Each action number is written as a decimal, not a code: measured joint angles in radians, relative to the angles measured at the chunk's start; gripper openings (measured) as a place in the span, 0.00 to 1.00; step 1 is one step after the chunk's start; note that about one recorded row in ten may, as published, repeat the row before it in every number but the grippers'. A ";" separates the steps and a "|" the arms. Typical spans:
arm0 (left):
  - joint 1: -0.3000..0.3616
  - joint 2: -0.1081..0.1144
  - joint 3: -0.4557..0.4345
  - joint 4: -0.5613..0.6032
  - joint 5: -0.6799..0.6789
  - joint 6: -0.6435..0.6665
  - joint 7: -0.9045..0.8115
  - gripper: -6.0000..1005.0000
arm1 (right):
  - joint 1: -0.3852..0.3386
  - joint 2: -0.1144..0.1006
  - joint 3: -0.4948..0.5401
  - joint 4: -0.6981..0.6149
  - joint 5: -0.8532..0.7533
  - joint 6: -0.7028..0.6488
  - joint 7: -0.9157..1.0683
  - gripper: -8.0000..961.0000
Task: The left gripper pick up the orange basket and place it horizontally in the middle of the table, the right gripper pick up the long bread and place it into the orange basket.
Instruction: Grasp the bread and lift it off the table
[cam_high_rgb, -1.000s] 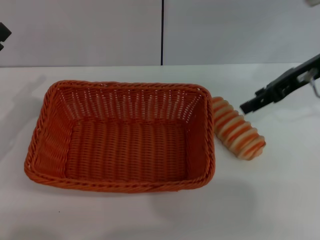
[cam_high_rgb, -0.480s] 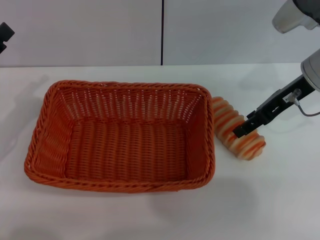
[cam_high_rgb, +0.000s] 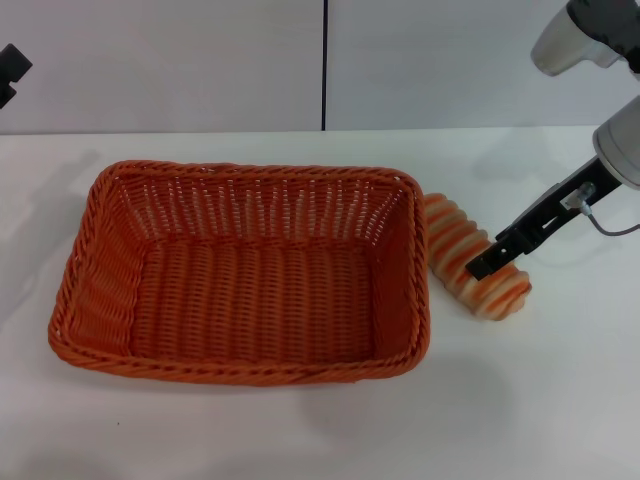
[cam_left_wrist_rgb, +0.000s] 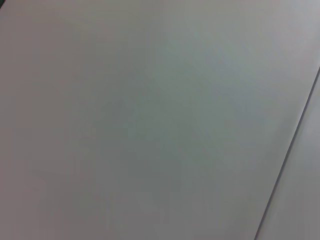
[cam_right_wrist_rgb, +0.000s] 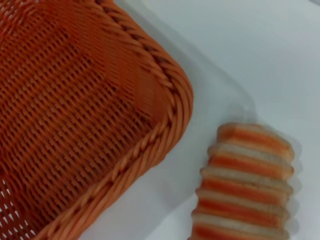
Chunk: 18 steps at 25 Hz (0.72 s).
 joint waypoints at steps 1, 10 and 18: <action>0.000 0.000 0.000 0.000 0.000 0.000 0.000 0.71 | 0.000 0.000 0.000 0.000 0.000 0.000 0.000 0.75; -0.001 0.002 -0.008 -0.007 -0.005 -0.004 -0.001 0.71 | 0.010 0.012 -0.005 0.015 -0.002 0.019 0.000 0.71; -0.001 0.003 -0.007 -0.008 -0.006 -0.005 0.001 0.71 | 0.024 0.014 -0.042 0.050 -0.002 0.050 0.005 0.68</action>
